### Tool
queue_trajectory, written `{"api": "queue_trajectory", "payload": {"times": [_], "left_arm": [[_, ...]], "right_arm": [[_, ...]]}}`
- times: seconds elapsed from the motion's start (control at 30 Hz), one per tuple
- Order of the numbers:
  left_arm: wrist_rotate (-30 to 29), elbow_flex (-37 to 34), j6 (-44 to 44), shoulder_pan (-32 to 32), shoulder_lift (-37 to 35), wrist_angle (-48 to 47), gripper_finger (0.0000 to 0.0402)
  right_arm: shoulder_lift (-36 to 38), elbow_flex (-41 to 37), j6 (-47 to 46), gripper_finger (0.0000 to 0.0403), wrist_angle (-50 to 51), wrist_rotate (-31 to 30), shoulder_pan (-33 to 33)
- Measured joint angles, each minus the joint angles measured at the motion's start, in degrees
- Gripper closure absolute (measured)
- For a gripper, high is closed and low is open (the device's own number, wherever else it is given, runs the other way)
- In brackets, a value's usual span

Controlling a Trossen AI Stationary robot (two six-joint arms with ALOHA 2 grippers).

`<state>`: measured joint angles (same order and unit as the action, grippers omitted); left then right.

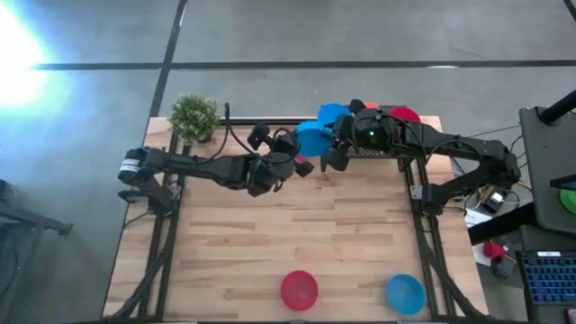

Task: Pick & Place Mini bowls
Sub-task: Stack the bottom blue bowl on the blue bowl

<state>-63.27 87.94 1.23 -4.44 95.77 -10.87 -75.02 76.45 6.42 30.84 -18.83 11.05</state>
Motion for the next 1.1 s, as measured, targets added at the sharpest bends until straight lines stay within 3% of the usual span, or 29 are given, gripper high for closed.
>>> {"api": "queue_trajectory", "payload": {"times": [0.3,0.53,0.9,1.1], "left_arm": [[2.20,0.00,0.00,-0.16,0.00,0.22,0.0401],[2.94,0.00,-0.28,-0.33,0.00,0.45,0.0401],[2.78,0.00,0.35,-0.27,0.00,0.57,0.0400],[3.32,0.07,1.38,-0.32,0.00,0.68,0.0363]], "right_arm": [[-0.04,-0.10,-0.02,0.0308,0.23,-0.01,0.01],[-0.14,-0.14,-1.37,0.0384,0.19,-0.79,0.09],[-0.20,-0.16,-1.51,0.0393,0.26,-0.83,0.07],[-0.20,-0.16,-1.37,0.0394,0.22,-0.50,0.07]]}}
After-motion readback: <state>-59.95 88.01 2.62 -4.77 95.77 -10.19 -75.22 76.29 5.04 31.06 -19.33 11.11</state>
